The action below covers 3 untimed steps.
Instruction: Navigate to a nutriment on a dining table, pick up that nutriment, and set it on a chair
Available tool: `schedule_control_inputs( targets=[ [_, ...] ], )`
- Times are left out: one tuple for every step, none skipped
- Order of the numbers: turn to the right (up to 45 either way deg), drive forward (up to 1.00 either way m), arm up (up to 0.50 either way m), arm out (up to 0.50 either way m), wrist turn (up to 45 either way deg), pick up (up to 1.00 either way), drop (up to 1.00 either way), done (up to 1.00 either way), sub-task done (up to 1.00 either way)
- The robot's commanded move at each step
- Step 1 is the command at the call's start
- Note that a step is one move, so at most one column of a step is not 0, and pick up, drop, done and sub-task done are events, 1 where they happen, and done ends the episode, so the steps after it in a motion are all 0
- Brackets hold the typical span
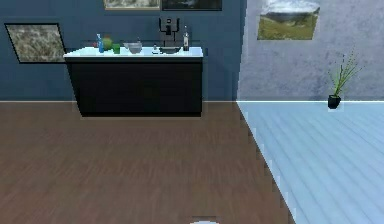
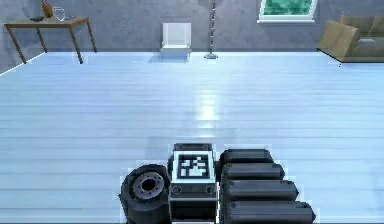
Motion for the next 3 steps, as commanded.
schedule_control_inputs(
  targets=[
    [45.0, 0.00, 0.00, 0.00, 0.0, 0.00, 0.00, 0.00, 0.00],
    [27.0, 0.00, 0.00, 0.00, 0.0, 0.00, 0.00, 0.00, 0.00],
    [3.0, 0.00, 0.00, 0.00, 0.0, 0.00, 0.00, 0.00, 0.00]
  ],
)
